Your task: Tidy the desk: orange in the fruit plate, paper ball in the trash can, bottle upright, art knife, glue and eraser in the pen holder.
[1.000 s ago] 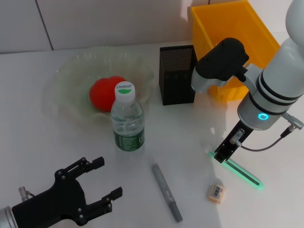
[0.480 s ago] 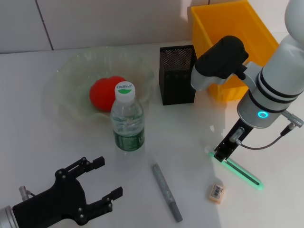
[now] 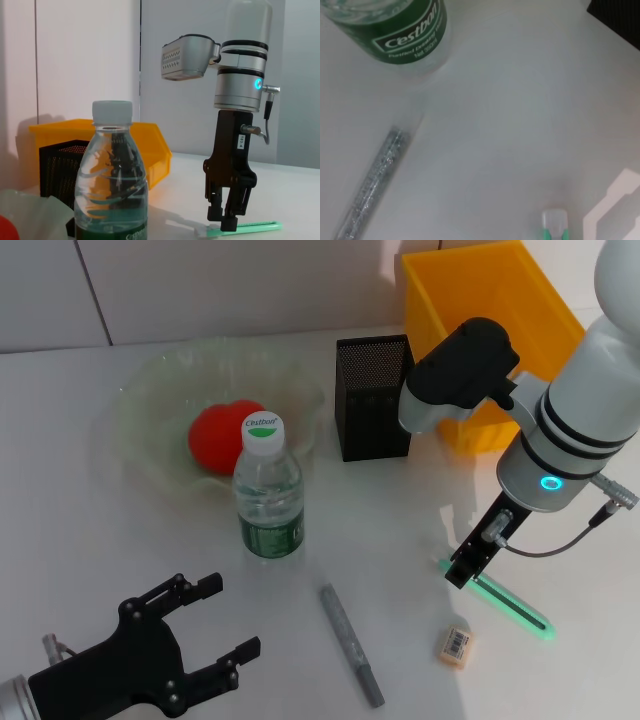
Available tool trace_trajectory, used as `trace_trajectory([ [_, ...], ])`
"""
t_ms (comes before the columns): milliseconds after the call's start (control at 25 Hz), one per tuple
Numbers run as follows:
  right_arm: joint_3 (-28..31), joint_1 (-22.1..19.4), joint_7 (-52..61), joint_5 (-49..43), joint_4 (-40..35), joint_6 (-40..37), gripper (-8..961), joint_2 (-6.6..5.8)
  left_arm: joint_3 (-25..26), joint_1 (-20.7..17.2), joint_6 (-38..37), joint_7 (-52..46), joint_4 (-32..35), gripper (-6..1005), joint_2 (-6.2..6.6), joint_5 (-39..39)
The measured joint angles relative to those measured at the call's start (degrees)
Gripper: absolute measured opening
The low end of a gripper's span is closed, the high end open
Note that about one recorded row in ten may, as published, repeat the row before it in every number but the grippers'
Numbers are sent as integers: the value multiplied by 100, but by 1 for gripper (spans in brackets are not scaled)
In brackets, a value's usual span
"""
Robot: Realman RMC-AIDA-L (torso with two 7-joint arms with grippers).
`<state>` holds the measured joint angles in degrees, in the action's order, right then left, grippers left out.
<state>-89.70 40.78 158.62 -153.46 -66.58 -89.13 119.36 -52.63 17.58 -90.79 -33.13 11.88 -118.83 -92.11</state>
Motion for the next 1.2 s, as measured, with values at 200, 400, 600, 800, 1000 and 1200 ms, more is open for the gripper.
trace_trajectory([
  [200, -2, -26, -24, 0, 23, 23, 372, 0, -15, -5, 0, 0, -1, 776, 0, 0],
  [400, -11, -53, -33, 0, 43, 48, 382, -1, -23, -19, 0, 0, -2, 776, 0, 0],
  [600, -15, -60, -51, 0, 63, 67, 371, -1, -21, -27, -15, -9, -1, 776, 0, 0],
  [800, -15, -35, -58, 0, 242, 125, 352, -1, -30, -27, -24, -72, -1, 776, 0, 0],
  [1000, -9, -40, -75, 0, 228, 176, 240, -1, -78, -18, -36, -102, 5, 776, 0, 0],
  [1200, 6, -56, -126, 6, 206, 165, 206, -1, -90, -17, -51, -156, 31, 776, 0, 0],
])
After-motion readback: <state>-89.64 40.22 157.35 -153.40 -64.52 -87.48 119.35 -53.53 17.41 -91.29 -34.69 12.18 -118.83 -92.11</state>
